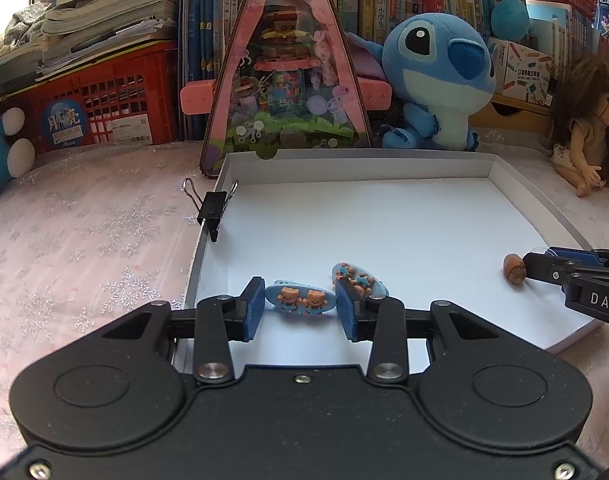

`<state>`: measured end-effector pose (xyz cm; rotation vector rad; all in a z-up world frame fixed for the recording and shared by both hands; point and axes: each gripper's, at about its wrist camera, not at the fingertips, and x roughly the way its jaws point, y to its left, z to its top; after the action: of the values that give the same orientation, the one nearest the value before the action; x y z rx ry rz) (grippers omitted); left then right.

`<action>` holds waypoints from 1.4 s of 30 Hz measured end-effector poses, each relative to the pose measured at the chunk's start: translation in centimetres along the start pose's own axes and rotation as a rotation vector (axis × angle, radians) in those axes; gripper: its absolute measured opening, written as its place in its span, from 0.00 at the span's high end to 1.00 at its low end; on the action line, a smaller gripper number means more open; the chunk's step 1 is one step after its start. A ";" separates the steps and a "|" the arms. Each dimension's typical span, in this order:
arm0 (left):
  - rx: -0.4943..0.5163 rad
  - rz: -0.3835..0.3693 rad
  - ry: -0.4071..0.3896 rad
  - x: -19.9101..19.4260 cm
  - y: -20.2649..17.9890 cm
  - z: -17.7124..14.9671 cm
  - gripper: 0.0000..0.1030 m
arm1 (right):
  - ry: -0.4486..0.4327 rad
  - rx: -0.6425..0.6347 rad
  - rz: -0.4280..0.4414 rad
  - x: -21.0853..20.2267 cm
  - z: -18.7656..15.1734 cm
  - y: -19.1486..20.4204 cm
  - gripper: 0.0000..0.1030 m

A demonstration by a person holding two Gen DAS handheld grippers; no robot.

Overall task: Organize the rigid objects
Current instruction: 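Carry the hair clip in left gripper into the tray while right gripper carries the clear cup there, then open both grippers to release the hair clip and clear cup in the tray, then withdraw both open grippers from the tray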

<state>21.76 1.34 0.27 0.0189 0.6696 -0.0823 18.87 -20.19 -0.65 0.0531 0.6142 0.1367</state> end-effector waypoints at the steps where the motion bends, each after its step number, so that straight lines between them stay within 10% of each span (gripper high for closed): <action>1: -0.004 -0.002 0.000 0.0 0.0 0.0 0.65 | 0.000 0.001 0.000 0.0 0.0 0.0 0.68; 19: 0.003 -0.007 -0.047 -3.2 -0.2 -0.2 0.28 | -0.020 0.031 0.034 -2.2 -0.6 -0.5 0.41; 42: 0.072 -0.145 -0.094 -10.5 -2.5 -4.1 0.21 | -0.113 -0.070 0.090 -8.8 -3.5 1.3 0.21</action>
<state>10.83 -0.28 3.54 0.0358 0.5736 -0.2453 9.56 -20.18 1.62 0.0205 0.4940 0.2408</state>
